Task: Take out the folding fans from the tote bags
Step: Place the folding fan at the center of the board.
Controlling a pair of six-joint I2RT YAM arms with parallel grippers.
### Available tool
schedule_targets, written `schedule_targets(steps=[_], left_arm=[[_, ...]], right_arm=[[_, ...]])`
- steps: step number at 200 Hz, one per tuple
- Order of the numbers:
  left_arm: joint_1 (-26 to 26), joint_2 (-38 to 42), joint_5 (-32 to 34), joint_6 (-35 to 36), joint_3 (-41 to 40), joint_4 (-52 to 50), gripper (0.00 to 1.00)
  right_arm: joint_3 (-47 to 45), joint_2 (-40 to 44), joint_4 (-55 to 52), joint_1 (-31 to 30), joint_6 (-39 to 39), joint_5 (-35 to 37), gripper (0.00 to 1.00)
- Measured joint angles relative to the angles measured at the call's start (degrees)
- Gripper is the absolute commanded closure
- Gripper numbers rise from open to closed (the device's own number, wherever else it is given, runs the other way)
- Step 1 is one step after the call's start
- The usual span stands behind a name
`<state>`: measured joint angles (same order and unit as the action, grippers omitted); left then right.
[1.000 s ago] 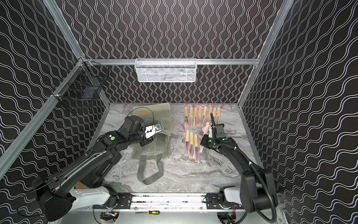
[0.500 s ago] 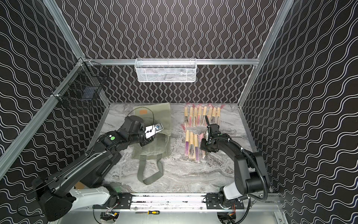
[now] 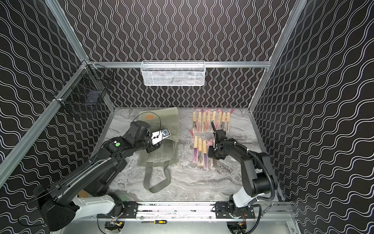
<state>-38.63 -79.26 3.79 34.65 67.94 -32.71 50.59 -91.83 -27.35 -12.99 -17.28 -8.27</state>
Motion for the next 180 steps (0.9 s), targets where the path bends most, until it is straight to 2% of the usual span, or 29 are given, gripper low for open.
schedule_targets(steps=[94, 165, 180], left_arm=[[0.0, 0.0, 0.0, 0.0, 0.0, 0.0, 1.0], [0.0, 0.0, 0.0, 0.0, 0.0, 0.0, 1.0], [0.0, 0.0, 0.0, 0.0, 0.0, 0.0, 1.0]], right_arm=[[0.55, -1.49, 1.88, 0.0, 1.31, -3.21, 0.88], [0.55, -1.95, 2.21, 0.04, 1.38, -2.69, 0.73], [0.66, -1.81, 2.14, 0.02, 1.33, -2.03, 0.67]])
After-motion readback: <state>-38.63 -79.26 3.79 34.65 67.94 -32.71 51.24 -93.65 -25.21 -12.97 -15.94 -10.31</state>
